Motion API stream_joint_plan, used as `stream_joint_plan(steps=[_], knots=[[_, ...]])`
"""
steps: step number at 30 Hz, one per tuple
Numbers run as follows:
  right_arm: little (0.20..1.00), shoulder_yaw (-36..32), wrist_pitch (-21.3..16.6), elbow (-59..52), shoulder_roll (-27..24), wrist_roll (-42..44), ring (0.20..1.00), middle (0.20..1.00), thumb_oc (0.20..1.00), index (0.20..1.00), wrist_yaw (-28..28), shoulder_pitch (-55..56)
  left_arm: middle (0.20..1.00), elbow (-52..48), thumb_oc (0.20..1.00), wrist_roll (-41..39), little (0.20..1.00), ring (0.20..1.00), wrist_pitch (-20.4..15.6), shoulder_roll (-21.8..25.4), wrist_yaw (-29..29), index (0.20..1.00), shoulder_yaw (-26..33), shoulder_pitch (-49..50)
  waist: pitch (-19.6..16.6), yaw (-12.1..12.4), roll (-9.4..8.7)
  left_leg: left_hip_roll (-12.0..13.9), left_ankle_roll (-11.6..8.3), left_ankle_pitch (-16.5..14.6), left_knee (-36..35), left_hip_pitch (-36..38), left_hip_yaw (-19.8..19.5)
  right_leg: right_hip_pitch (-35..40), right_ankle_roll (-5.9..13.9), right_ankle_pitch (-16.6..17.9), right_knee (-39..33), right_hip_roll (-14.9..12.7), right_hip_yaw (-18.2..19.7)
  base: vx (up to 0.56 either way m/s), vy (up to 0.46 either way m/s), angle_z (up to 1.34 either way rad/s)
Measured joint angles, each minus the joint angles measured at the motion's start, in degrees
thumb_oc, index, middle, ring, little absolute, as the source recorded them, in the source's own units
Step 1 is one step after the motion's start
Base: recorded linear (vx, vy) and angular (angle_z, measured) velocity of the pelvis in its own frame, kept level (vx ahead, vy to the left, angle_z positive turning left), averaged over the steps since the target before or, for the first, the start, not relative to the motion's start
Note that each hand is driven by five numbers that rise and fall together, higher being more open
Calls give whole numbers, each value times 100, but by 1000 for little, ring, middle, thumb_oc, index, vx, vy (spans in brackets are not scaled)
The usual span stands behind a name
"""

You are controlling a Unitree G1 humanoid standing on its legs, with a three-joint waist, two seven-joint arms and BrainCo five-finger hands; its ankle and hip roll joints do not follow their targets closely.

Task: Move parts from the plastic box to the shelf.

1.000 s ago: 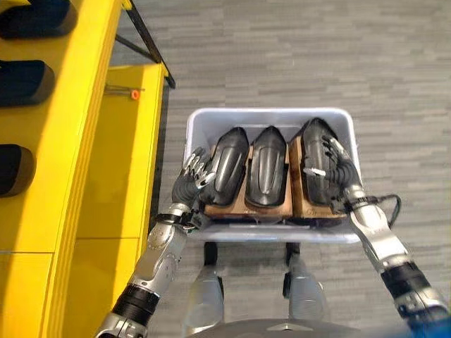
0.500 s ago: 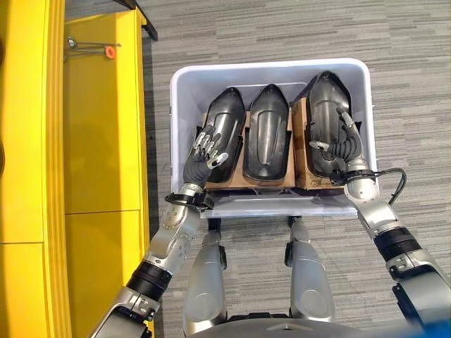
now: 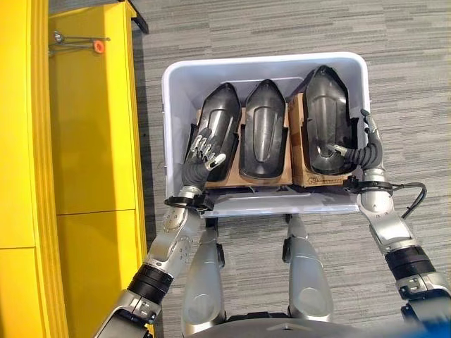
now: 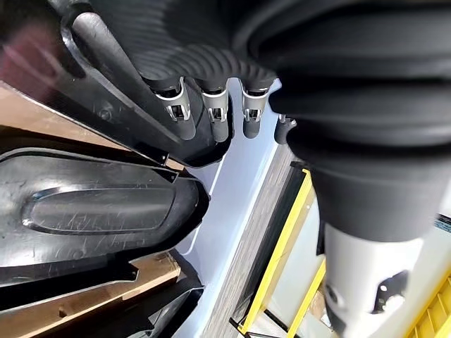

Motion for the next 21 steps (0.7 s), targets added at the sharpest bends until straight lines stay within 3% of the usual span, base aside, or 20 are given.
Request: stream_joint_plan(steps=[21], knots=[[1000, 107, 10, 1077, 16, 11, 1000, 1000, 1000, 1000, -378, -699, 1000, 0, 1000, 0, 1000, 1000, -37, 39, 11, 1000, -50, -21, 5, 123, 5, -24, 1, 2, 90, -360, -23, -326, -2, 24, 13, -22, 0, 0, 0, 0]])
